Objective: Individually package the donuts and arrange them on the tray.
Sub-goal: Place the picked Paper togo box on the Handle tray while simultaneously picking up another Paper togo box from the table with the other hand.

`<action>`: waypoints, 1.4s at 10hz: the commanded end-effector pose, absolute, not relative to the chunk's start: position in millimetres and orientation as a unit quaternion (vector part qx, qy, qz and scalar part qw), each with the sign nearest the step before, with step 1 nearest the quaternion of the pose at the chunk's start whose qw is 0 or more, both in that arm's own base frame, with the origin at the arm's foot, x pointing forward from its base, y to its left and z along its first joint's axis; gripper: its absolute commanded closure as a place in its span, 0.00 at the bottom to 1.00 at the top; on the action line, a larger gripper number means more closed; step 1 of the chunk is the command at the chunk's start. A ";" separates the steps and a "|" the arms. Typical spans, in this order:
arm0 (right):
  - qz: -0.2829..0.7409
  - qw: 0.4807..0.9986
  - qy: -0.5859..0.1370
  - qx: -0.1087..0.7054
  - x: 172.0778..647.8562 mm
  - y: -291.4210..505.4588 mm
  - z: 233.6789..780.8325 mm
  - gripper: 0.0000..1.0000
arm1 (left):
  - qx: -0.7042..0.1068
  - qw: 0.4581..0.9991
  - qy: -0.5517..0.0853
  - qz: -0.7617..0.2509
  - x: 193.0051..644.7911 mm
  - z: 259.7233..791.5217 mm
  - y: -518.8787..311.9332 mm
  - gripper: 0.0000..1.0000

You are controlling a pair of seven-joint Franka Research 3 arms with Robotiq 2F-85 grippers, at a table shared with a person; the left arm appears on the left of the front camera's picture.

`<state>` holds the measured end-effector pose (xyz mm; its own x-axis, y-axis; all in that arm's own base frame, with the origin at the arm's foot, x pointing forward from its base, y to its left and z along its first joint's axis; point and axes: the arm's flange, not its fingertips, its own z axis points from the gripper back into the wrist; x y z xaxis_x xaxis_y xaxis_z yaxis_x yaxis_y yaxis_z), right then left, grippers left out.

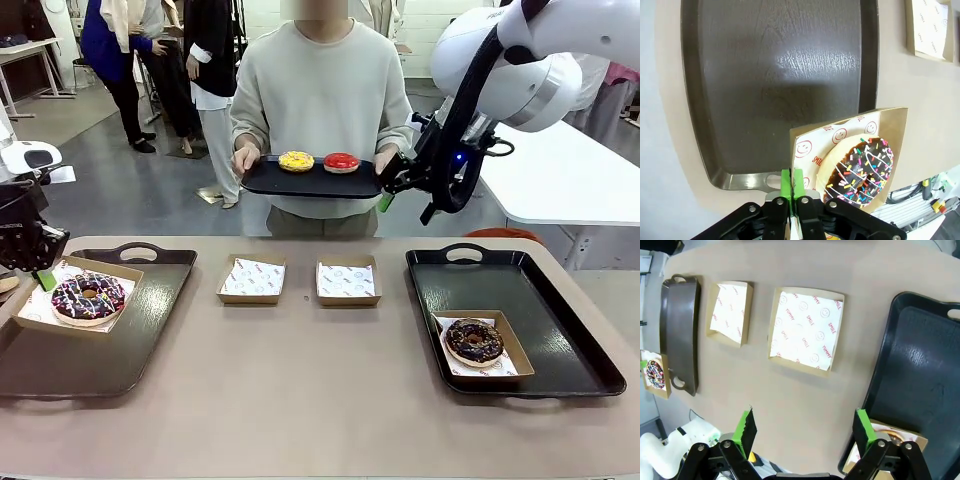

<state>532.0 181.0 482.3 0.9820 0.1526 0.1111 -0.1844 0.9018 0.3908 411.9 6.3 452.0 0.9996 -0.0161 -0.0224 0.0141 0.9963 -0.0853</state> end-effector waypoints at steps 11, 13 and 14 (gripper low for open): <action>0.049 0.997 -0.032 0.048 565.0 273.0 392.7 0.00 | -0.038 0.999 0.007 -0.038 402.8 394.1 3.3 0.99; 0.043 0.998 -0.037 0.039 557.0 275.1 372.3 0.00 | -0.043 0.998 0.008 -0.036 405.2 386.1 7.7 0.99; 0.036 0.998 -0.040 0.030 552.9 273.5 363.9 0.00 | -0.042 0.999 0.002 -0.032 408.0 381.6 9.3 0.99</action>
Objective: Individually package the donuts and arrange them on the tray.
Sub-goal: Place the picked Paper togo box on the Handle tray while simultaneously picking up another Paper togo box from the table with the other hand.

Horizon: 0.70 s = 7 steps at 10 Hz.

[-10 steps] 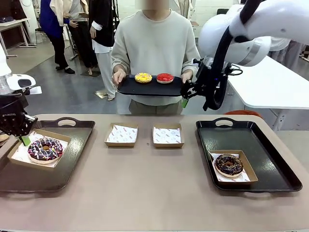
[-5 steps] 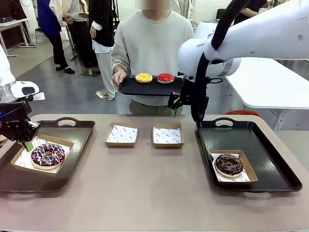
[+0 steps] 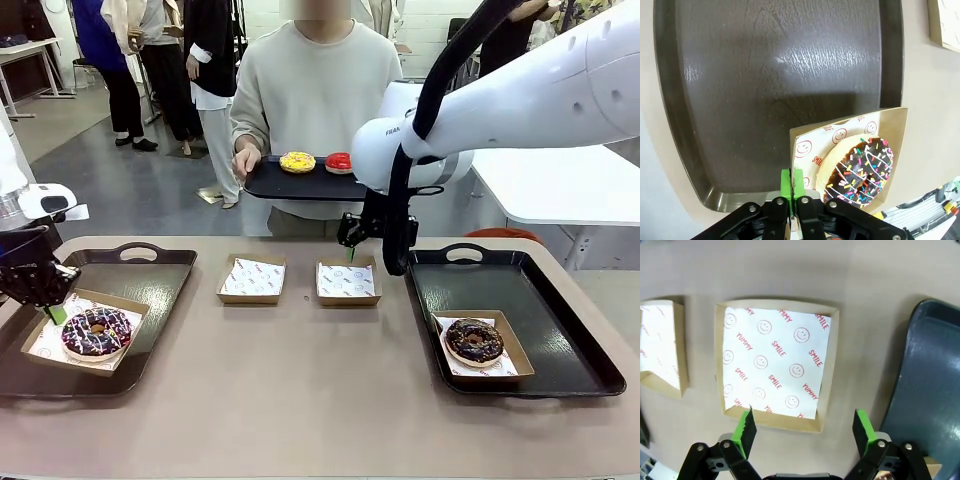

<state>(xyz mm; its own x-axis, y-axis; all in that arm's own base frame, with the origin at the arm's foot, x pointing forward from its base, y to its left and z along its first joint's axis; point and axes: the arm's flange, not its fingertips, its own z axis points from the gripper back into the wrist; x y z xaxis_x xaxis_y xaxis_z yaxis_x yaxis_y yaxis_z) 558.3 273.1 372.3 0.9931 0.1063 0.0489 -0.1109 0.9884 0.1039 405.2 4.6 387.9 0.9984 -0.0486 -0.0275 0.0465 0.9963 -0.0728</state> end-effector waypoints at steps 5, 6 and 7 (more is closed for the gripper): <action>-0.004 0.999 -0.038 0.028 544.4 262.2 343.6 0.00 | -0.049 0.998 0.004 -0.030 419.9 373.4 10.8 0.99; -0.004 0.999 -0.038 0.032 544.7 261.6 342.7 0.00 | -0.050 0.998 0.004 -0.031 420.2 373.3 10.5 0.99; -0.005 0.999 -0.034 0.031 546.8 261.8 338.7 0.00 | -0.050 0.998 0.004 -0.032 419.8 372.8 10.5 0.99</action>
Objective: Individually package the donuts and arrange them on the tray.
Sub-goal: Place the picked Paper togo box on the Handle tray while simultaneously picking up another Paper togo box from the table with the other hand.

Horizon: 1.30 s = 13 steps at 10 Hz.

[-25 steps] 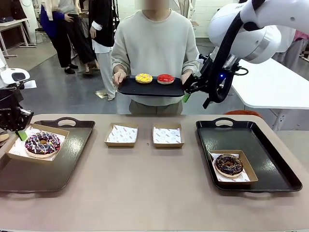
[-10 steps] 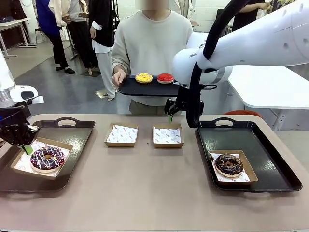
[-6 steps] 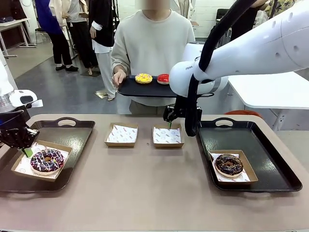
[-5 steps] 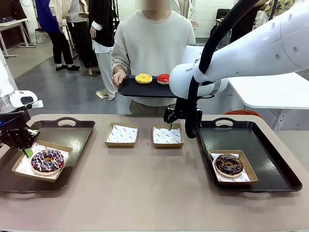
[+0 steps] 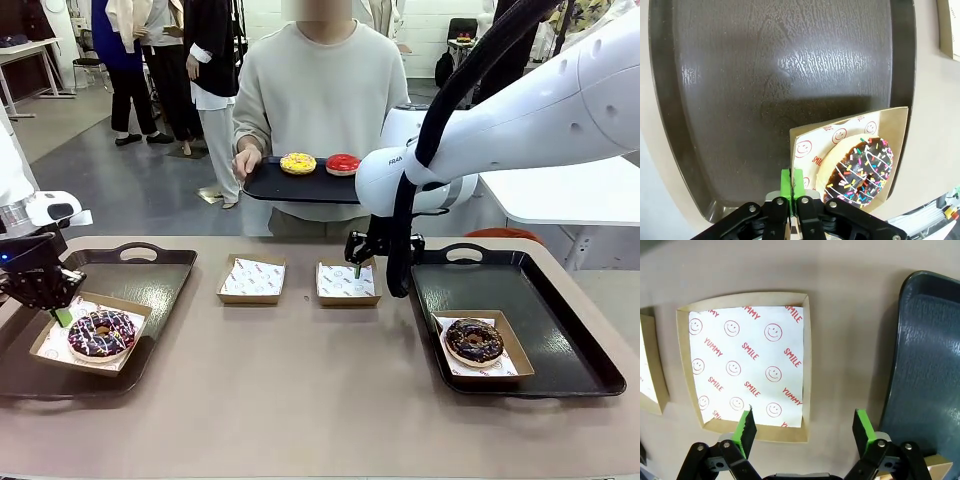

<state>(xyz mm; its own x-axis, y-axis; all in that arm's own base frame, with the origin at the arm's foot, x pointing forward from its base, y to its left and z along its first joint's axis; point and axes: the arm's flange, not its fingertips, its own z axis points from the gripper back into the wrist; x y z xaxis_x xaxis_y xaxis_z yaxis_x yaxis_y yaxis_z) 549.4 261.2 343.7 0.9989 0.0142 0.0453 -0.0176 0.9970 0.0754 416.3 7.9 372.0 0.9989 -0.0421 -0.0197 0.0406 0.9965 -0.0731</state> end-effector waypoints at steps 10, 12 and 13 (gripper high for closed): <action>-0.011 1.000 -0.005 0.026 560.8 256.9 318.2 0.00 | -0.051 0.997 0.026 -0.047 416.6 365.1 -7.5 0.99; -0.011 1.000 -0.001 0.027 560.9 255.3 317.9 0.00 | -0.046 0.997 0.035 -0.042 417.7 360.8 -9.5 0.99; -0.010 1.000 0.001 0.027 560.8 255.0 317.9 0.00 | -0.048 0.997 0.035 -0.039 418.5 359.5 -10.0 0.99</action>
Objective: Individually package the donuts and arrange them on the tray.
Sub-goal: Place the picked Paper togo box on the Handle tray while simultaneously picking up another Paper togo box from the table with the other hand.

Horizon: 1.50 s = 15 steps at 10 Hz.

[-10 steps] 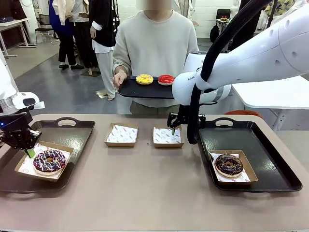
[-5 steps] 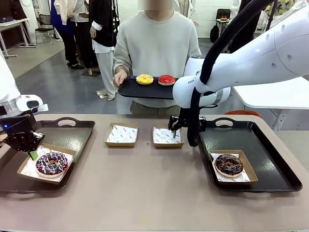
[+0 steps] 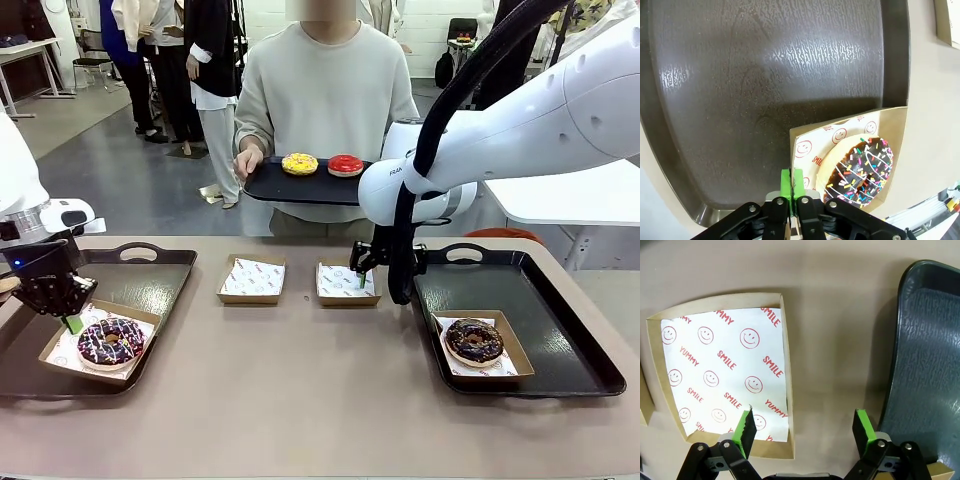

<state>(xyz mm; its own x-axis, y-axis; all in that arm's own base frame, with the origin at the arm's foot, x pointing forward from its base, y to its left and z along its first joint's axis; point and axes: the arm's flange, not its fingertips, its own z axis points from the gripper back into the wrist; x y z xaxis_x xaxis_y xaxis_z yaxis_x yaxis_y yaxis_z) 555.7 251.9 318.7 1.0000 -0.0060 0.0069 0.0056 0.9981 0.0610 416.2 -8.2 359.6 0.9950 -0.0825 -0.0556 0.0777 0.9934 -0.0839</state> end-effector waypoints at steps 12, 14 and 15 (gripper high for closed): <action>0.005 0.999 0.006 0.040 560.7 259.5 314.5 1.00 | -0.056 0.997 0.046 -0.032 419.3 352.5 -13.1 0.00; 0.006 0.999 0.007 0.036 560.7 261.4 313.7 0.96 | -0.057 0.997 0.047 -0.033 418.1 352.8 -12.7 0.09; 0.006 0.999 0.006 0.035 560.7 262.0 313.9 1.00 | -0.057 0.997 0.048 -0.033 417.8 352.7 -12.6 0.00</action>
<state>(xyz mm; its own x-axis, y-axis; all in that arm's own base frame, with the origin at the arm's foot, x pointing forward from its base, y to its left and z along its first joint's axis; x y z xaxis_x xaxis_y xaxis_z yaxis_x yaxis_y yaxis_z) 556.5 257.6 315.9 0.9998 0.0098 -0.0148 -0.0089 0.9983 0.0584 418.5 -11.1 349.7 0.9940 -0.0717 -0.0825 0.0634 0.9930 -0.0994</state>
